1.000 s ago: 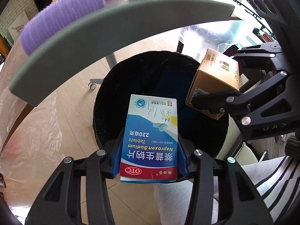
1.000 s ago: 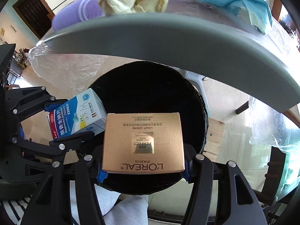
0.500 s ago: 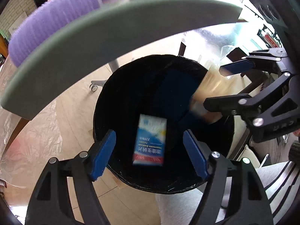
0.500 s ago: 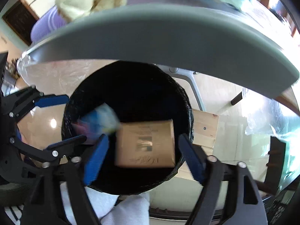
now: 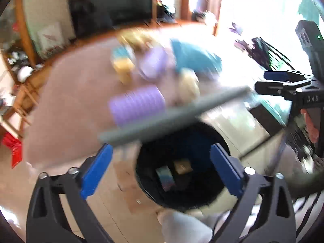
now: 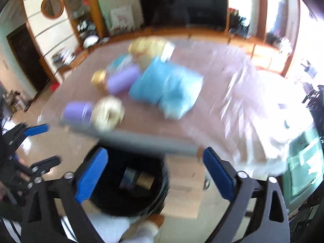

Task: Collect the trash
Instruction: 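Grasp the purple hair roller with left tool while right tool grasps the blue bag, then carry the purple roller and blue bag over the black bin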

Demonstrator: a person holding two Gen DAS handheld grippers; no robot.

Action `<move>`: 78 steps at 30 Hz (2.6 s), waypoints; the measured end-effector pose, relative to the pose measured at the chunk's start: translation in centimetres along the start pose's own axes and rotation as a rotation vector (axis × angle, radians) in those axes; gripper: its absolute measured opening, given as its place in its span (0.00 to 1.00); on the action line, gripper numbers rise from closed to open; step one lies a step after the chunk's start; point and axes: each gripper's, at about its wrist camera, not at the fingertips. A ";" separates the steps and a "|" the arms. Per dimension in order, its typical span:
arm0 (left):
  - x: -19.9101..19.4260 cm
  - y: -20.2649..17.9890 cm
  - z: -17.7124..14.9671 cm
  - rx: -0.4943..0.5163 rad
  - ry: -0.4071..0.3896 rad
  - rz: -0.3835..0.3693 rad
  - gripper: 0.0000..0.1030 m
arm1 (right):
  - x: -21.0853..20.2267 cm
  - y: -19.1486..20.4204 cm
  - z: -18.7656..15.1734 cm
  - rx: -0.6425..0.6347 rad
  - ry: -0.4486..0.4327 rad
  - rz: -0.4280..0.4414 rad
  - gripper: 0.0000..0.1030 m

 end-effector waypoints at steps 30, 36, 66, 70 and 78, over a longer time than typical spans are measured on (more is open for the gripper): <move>7.3 4.7 4.2 -0.223 0.177 -0.026 0.81 | 12.1 2.1 9.6 -0.563 0.196 -0.009 0.93; 7.5 4.7 4.3 -0.235 0.185 -0.036 0.77 | 13.3 2.1 10.0 -0.530 0.222 0.023 0.86; 6.6 6.1 5.6 -0.239 0.111 -0.046 0.76 | 8.9 -3.3 11.6 -0.084 0.050 0.143 0.47; 6.2 6.2 5.6 -0.240 0.101 -0.042 0.76 | 8.3 -3.8 11.4 -0.045 0.033 0.153 0.47; 5.1 6.2 5.8 -0.221 0.068 -0.034 0.76 | 5.8 -3.6 11.0 -0.006 -0.028 0.177 0.47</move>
Point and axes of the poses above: each gripper's, at about its wrist camera, not at the fingertips, and x roughly the way its jaws point, y to its left, z to its top, and after that the axes turned 4 degrees about x, right-handed
